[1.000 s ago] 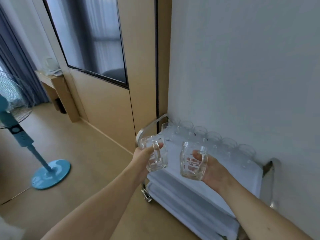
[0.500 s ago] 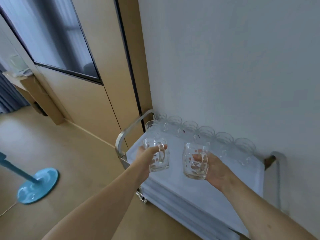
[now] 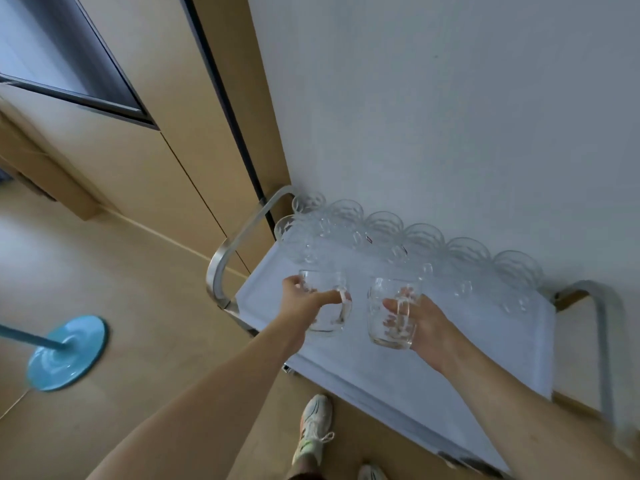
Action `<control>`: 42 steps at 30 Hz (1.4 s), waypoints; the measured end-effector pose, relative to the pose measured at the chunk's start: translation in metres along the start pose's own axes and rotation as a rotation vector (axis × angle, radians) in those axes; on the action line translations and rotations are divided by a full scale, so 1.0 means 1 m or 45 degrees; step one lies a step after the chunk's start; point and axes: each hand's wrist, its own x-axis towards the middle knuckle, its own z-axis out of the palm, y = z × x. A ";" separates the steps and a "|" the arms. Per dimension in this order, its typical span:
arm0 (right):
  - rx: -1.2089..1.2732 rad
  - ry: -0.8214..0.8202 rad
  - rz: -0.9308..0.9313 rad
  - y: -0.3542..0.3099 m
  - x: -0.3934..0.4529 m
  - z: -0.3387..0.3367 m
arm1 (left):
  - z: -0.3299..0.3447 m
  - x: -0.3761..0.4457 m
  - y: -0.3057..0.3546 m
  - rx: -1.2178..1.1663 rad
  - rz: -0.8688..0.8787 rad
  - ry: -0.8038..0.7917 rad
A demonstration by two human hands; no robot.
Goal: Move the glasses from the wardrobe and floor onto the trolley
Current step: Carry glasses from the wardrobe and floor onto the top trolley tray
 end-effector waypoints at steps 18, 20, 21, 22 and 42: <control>-0.473 0.403 -0.171 0.027 0.069 0.007 | 0.008 0.110 -0.021 0.885 0.413 -0.120; -0.542 0.437 -0.202 0.033 0.072 0.006 | 0.010 0.112 -0.025 0.825 0.405 -0.103; -0.584 0.449 -0.214 0.035 0.074 0.006 | 0.010 0.113 -0.027 0.798 0.403 -0.103; -0.633 0.453 -0.220 0.036 0.076 0.005 | 0.010 0.113 -0.029 0.783 0.405 -0.111; -0.655 0.524 -0.266 0.060 0.058 -0.009 | -0.002 0.119 0.008 1.644 0.966 -0.543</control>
